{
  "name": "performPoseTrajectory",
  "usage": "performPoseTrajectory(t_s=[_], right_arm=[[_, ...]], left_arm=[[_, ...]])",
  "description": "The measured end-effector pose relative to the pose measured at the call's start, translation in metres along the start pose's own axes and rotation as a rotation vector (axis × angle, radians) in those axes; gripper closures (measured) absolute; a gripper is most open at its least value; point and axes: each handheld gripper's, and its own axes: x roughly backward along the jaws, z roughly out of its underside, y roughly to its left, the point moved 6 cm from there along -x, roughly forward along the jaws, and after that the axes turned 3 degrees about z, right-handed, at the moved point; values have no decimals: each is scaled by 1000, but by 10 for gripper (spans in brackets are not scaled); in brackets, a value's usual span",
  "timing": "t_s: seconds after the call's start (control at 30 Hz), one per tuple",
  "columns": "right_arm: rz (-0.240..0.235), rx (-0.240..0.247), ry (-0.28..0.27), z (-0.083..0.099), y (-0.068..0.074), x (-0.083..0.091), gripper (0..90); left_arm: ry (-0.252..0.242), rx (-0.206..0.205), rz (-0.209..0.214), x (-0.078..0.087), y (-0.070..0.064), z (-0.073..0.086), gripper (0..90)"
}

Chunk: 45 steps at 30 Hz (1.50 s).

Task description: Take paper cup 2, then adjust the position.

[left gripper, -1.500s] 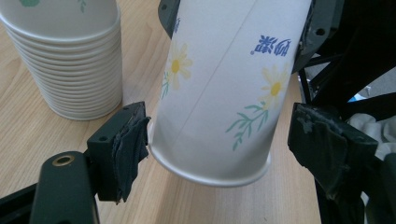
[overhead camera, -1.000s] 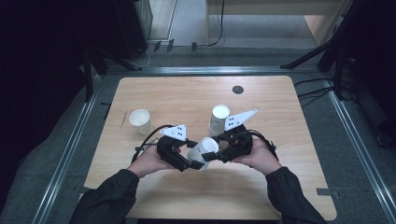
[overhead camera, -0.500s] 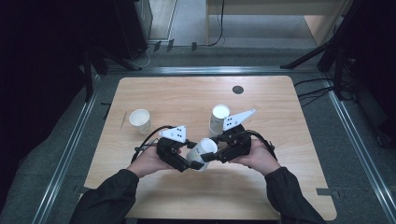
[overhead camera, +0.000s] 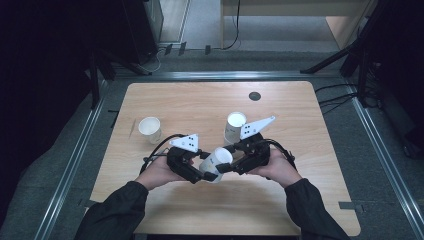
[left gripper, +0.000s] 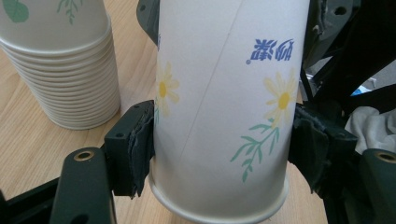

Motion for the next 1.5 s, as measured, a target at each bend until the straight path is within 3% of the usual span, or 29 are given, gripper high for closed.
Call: performPoseTrajectory(t_s=[0.37,0.63,0.77,1.0,1.2,1.43,1.5], right_arm=[[59,39,7,7,-1,11,258],[106,48,58,23,-3,13,279],[141,60,60,31,-1,16,296],[161,70,75,40,0,15,300],[174,65,60,39,-2,15,300],[181,77,66,36,-2,11,293],[179,77,64,36,-2,10,288]], left_arm=[[-4,22,-1,9,3,0,286],[21,29,-22,18,6,3,287],[68,27,-31,22,8,6,286],[119,23,-34,28,8,4,286],[164,13,5,30,6,1,286],[253,-35,-5,28,10,-12,287],[258,-45,7,29,9,-17,287]])
